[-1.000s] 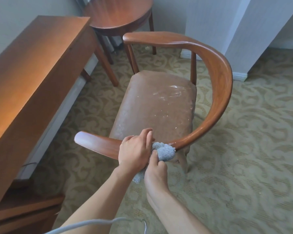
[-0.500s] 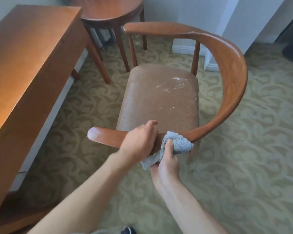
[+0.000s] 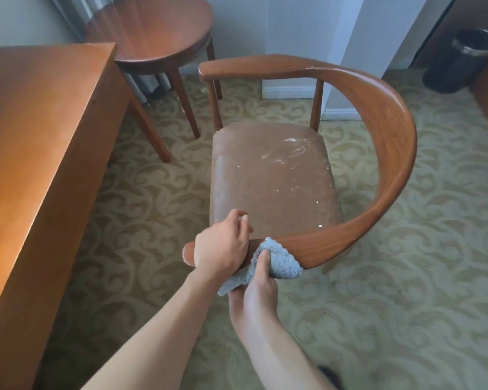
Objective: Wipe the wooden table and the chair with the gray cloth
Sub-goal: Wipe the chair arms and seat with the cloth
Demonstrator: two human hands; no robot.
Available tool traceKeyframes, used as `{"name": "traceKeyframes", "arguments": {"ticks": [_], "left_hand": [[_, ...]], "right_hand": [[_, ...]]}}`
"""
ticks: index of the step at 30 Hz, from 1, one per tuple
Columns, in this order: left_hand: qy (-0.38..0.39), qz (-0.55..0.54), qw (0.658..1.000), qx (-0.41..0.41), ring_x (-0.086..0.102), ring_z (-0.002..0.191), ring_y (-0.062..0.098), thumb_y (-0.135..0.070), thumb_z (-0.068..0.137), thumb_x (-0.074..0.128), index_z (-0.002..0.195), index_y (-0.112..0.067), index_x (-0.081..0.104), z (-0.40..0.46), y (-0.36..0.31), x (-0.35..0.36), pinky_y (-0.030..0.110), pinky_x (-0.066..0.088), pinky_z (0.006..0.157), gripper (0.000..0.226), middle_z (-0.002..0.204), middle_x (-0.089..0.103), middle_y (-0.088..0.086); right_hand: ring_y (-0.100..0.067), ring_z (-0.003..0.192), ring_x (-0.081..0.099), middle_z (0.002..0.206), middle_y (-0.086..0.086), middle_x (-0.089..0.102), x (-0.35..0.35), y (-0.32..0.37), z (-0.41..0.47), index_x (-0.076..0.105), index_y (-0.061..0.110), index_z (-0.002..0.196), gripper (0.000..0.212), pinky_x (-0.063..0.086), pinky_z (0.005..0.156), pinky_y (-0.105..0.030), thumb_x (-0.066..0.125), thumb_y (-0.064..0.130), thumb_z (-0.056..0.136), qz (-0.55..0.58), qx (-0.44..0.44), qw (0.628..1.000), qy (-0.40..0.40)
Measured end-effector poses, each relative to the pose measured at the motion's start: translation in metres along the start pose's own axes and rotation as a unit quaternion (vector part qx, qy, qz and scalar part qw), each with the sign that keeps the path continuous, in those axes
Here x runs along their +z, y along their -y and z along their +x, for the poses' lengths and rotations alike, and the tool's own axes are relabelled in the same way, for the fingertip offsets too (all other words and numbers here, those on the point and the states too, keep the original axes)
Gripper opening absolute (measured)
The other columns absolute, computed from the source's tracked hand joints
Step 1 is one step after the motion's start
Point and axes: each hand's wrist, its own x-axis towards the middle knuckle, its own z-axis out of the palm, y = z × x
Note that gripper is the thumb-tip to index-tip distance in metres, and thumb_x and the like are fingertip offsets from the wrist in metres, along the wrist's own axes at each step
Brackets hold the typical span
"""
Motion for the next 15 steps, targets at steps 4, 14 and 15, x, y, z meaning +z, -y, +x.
{"name": "traceKeyframes", "arguments": {"ticks": [4,14,15], "left_hand": [[0.021,0.007,0.999,0.023,0.069,0.097,0.016,-0.051,0.099,0.020,0.117,-0.041,0.049,0.001,0.001,0.001,0.041,0.051,0.086,0.035,0.096,0.073,-0.020],[0.090,-0.018,0.996,0.016,0.065,0.098,0.007,-0.062,0.094,0.019,0.106,-0.046,0.055,0.004,0.001,-0.006,0.040,0.048,0.089,0.041,0.092,0.070,-0.032],[0.100,-0.021,0.995,0.014,0.065,0.097,0.008,-0.062,0.094,0.019,0.104,-0.044,0.056,0.006,0.000,-0.007,0.040,0.048,0.089,0.043,0.092,0.070,-0.030]], "right_hand": [[-0.019,0.104,0.075,0.114,-0.003,0.078,0.013,-0.014,-0.001,0.068,0.016,0.121,0.037,0.062,0.071,-0.031,0.058,0.044,0.100,0.029,0.019,0.999,0.005],[-0.023,0.113,0.071,0.121,-0.007,0.075,0.023,-0.031,0.003,0.069,0.020,0.123,0.026,0.061,0.075,-0.034,0.057,0.030,0.102,0.079,0.053,0.995,0.040],[-0.024,0.110,0.072,0.121,-0.008,0.075,0.022,-0.032,0.004,0.067,0.018,0.124,0.026,0.060,0.075,-0.035,0.056,0.027,0.102,0.081,0.046,0.995,0.035]]}}
